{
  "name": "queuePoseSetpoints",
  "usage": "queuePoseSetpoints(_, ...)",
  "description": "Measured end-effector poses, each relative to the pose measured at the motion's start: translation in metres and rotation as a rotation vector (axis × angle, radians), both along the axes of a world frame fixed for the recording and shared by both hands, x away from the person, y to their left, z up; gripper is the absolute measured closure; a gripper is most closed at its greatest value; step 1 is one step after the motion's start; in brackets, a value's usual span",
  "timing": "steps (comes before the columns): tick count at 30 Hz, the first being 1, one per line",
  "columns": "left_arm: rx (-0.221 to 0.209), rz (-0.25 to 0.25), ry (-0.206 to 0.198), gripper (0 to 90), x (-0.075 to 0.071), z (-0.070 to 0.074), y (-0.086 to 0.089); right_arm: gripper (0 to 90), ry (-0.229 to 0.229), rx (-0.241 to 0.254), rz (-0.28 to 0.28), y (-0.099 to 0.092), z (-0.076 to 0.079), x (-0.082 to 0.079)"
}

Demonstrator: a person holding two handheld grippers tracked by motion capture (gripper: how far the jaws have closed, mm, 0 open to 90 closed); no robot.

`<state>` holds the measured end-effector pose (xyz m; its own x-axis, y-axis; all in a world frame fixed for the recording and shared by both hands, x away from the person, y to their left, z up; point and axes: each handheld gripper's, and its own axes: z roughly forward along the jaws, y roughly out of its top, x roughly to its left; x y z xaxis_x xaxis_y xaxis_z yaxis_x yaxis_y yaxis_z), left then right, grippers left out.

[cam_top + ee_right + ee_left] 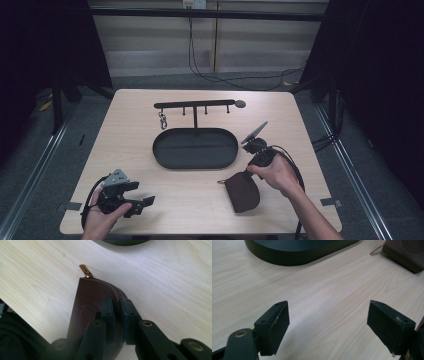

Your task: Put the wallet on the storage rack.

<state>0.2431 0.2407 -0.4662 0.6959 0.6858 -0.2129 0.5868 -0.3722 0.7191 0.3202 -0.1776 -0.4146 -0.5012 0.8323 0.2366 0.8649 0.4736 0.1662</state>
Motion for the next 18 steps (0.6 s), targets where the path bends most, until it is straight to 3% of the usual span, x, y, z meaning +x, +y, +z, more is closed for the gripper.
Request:
queuePoseSetpoints(14,-0.005,-0.001,0.006,18.0,0.001,0.000,0.001,83.8,-0.009,-0.054,0.023,0.003,0.014,-0.001)
queuePoseSetpoints(18,-0.011,0.002,0.008,18.0,0.002,0.000,0.002,84.2,0.007,-0.048,0.005,0.000,0.018,0.000)
